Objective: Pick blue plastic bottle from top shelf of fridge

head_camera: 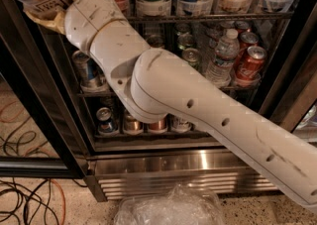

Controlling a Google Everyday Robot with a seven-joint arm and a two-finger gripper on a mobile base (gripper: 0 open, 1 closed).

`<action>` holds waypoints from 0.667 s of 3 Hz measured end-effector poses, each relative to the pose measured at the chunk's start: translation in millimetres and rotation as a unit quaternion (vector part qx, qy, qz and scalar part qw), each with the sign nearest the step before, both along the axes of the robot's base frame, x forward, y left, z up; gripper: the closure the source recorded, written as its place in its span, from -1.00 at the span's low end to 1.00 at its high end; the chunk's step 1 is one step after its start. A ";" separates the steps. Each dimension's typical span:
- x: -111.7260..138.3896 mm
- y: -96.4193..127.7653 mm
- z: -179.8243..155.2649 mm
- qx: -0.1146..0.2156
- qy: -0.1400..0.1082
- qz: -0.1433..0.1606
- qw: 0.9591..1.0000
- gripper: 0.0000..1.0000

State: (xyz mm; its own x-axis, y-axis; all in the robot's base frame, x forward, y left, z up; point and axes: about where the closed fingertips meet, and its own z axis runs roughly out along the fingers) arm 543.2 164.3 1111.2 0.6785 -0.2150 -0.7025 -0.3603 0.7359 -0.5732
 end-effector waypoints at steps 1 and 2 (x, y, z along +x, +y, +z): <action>-15.8 -9.4 -9.2 0.002 0.022 -0.001 1.000 1.00; -33.4 -23.3 -24.5 0.020 0.077 0.004 0.997 1.00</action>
Offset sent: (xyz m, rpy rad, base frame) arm -0.0543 -0.0460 -0.0499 0.0995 0.3194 0.0222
